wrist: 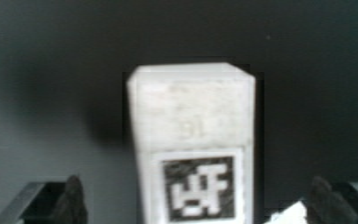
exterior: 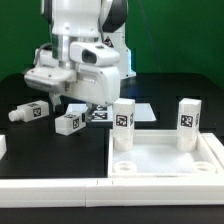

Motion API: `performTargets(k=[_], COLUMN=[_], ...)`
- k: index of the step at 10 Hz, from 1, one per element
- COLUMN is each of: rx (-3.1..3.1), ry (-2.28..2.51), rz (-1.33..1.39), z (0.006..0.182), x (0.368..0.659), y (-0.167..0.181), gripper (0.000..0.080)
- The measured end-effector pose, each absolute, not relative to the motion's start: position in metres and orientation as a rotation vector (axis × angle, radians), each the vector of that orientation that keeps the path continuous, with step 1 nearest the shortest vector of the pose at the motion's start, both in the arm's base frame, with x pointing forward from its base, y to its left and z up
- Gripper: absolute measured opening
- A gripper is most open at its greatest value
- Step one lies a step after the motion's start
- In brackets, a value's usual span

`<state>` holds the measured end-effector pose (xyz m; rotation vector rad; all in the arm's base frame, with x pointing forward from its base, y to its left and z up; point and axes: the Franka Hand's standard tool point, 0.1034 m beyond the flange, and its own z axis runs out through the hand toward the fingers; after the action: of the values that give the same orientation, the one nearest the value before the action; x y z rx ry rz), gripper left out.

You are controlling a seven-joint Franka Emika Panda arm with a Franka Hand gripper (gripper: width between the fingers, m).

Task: Assemble square table

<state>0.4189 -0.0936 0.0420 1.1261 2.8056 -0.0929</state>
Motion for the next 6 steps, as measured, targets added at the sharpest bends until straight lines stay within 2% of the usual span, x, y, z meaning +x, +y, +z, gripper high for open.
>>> performTargets(k=[1,3,6], rx=[1.290,1.724,2.201], ry=[2.697,2.429,1.996], rz=[-0.070,-0.024,0.024], z=[0.055,0.059,0.065], x=[0.428,0.434,0.453], y=[-0.096,-0.094,-0.067], gripper=[0.0644,0.0648,0.0649])
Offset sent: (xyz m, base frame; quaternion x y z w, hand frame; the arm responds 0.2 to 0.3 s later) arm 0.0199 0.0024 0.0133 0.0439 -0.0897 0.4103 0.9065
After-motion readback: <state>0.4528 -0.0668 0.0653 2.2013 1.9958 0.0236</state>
